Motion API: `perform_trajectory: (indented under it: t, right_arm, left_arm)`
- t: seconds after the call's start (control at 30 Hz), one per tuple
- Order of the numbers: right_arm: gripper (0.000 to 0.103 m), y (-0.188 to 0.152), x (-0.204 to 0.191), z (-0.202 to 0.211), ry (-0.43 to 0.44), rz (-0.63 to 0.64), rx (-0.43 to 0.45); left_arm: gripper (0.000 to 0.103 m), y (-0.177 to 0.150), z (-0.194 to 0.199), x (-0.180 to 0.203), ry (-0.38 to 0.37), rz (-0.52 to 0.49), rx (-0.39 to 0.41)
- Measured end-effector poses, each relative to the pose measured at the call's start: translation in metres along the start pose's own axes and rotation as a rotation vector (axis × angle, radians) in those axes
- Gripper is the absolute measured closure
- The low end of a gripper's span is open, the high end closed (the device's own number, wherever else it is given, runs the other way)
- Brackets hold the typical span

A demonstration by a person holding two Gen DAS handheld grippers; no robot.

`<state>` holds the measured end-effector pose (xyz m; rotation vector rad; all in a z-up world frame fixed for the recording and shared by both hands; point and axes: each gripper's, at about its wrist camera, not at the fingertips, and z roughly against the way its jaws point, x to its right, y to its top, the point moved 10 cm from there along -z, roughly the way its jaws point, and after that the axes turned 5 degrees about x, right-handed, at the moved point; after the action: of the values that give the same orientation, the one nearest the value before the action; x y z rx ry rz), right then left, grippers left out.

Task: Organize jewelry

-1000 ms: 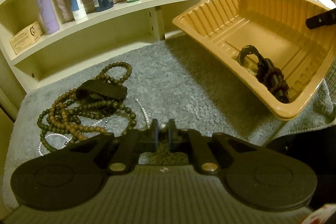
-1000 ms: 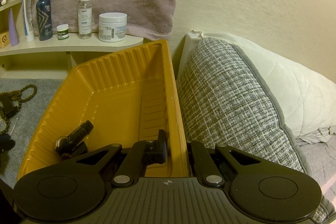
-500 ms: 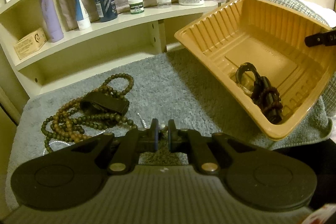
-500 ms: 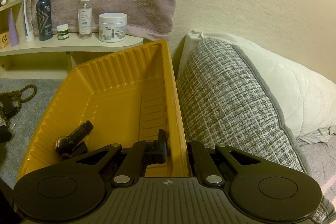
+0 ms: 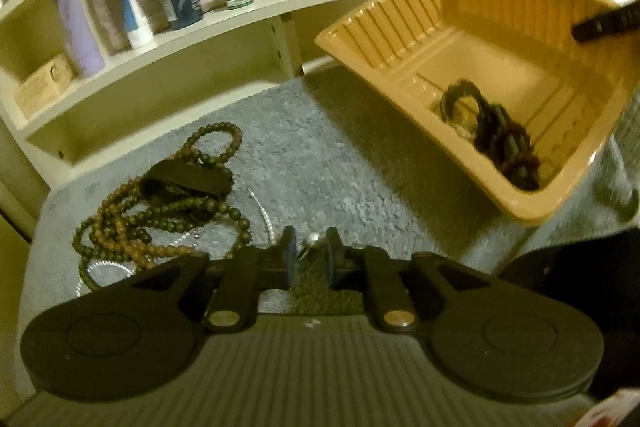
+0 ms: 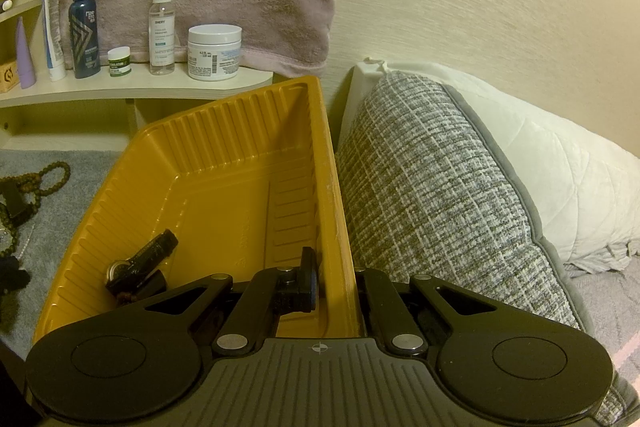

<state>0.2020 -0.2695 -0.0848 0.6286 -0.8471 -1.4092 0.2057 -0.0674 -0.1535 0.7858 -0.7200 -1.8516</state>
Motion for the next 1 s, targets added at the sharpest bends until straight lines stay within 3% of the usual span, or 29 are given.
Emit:
perform_trajectory:
  t: [0.17,0.3,0.47,0.63,0.73,0.9,1.0]
  right_arm:
    - [0.099,0.000,0.001,-0.001,0.000,-0.001,0.000]
    - [0.099,0.000,0.000,-0.001,0.000,0.000,0.001]
    - [0.099,0.000,0.000,-0.001,-0.001,-0.002,0.001]
    - [0.099,0.000,0.000,-0.001,-0.001,-0.001,0.001]
    - [0.099,0.000,0.000,-0.001,-0.001,-0.001,0.002]
    - [0.099,0.000,0.000,-0.001,0.000,0.000,0.001]
    - [0.099,0.000,-0.001,-0.001,0.002,0.002,0.003]
  left_arm:
    - [0.086,-0.003,-0.003,-0.001,-0.001,-0.049,0.009]
    - [0.096,0.000,-0.003,0.001,-0.024,-0.047,-0.003]
    - [0.096,0.014,0.009,-0.002,-0.024,0.006,0.041]
    - [0.096,0.021,0.015,-0.012,-0.062,0.119,0.033]
    - [0.103,0.024,0.019,-0.013,-0.098,0.194,0.038]
    - [0.103,0.033,0.028,0.003,-0.102,0.128,0.080]
    - [0.103,0.024,0.026,0.002,-0.068,0.069,0.074]
